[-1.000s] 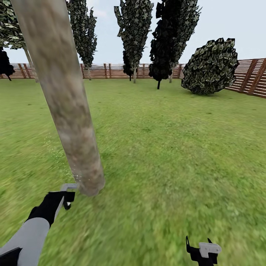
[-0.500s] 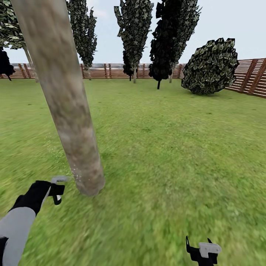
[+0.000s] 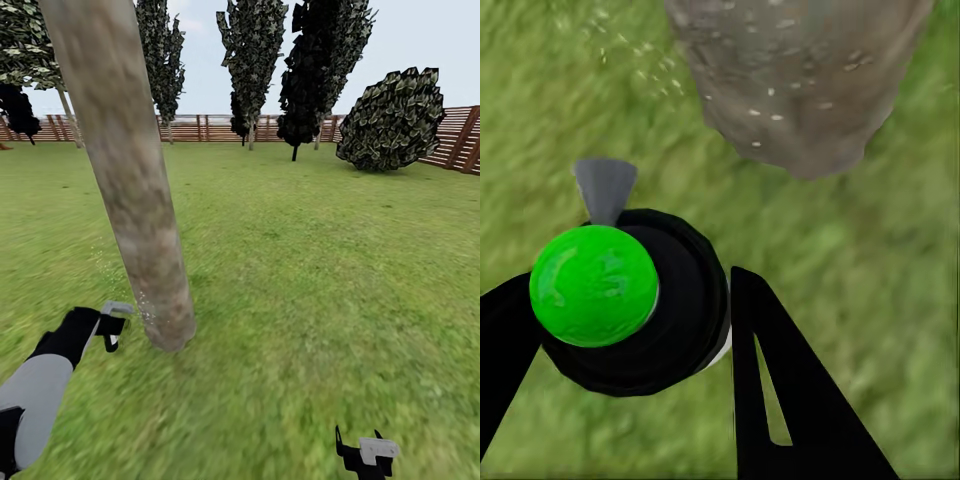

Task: In the garden, pick up the pesticide atomizer on the floor and spray pesticide onto both trees until each tree trunk is fully covered.

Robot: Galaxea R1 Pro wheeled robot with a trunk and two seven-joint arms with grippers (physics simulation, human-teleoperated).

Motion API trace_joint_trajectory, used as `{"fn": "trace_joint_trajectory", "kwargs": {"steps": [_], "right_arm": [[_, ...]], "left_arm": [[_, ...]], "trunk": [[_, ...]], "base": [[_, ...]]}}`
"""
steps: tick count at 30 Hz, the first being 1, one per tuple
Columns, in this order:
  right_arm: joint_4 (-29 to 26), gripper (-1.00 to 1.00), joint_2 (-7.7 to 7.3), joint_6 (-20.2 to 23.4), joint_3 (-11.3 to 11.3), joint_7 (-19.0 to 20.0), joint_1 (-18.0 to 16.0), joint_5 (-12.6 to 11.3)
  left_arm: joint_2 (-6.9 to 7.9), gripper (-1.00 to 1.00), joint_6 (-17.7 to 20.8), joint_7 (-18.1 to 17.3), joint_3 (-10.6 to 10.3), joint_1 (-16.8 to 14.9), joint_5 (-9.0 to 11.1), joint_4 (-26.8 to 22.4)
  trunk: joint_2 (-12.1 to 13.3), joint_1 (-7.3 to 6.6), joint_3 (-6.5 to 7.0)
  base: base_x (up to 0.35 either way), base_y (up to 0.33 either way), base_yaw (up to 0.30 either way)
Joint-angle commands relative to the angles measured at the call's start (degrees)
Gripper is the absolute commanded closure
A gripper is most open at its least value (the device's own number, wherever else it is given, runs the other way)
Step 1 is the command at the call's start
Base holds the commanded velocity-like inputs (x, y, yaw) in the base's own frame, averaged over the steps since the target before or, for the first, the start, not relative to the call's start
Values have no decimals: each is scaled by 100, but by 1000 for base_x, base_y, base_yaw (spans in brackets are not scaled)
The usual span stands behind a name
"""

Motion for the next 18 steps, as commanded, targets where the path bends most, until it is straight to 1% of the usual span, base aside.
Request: {"fn": "trace_joint_trajectory", "kwargs": {"steps": [1, 3, 5, 6, 7, 8, 9, 11, 13, 15, 16, 18], "right_arm": [[0, -100, 0, 0, 0, 0, 0, 0], [0, -100, 0, 0, 0, 0, 0, 0], [0, -100, 0, 0, 0, 0, 1, 0], [0, -100, 0, 0, 0, 0, 1, 0], [0, -100, 0, 0, 0, 0, 0, 0], [0, -100, 0, 0, 0, 0, 0, 0], [0, -100, 0, 0, 0, 0, 0, 0], [0, -100, 0, 0, 0, 0, 0, 0], [0, -100, 0, 0, 0, 0, 0, 0], [0, -100, 0, 0, 0, 0, 0, 0], [0, -100, 0, 0, 0, 0, 0, 0], [0, -100, 0, 0, 0, 0, 0, 0]], "left_arm": [[13, 100, 98, -154, -16, -8, 0, -4], [-33, 100, 147, -386, -40, -8, -7, -38], [-137, 100, 171, -495, -48, -7, -9, -124], [-280, 100, 185, -526, -54, -7, -9, -207], [-384, 100, 199, -539, -58, -9, -11, -300], [-441, 100, 238, -548, -59, -11, -10, -395], [-460, 100, 304, -551, -60, -13, -10, -460], [-414, 100, 559, -562, -54, -15, -12, -613], [-137, 100, 627, -604, -40, -16, 0, -681], [79, 100, 633, -789, -36, -10, 1, -700], [144, 100, 628, -930, -45, 3, -5, -707], [139, 100, 621, -1011, -51, 25, -9, -715]], "trunk": [[0, 0, 0], [0, 0, 0], [0, 0, 0], [0, 0, 0], [0, 0, 0], [0, 0, 0], [0, 0, 0], [0, 0, 0], [0, 0, 0], [0, 0, 0], [0, 0, 0], [0, 0, 0]], "base": [[0, 0, 0], [0, 0, 0], [0, 0, 0], [0, 0, 0], [0, 0, 0], [0, 0, 0], [0, 0, 0], [0, 0, 0], [0, 0, 0], [0, 0, 0], [0, 0, 0], [0, 0, 0]]}}
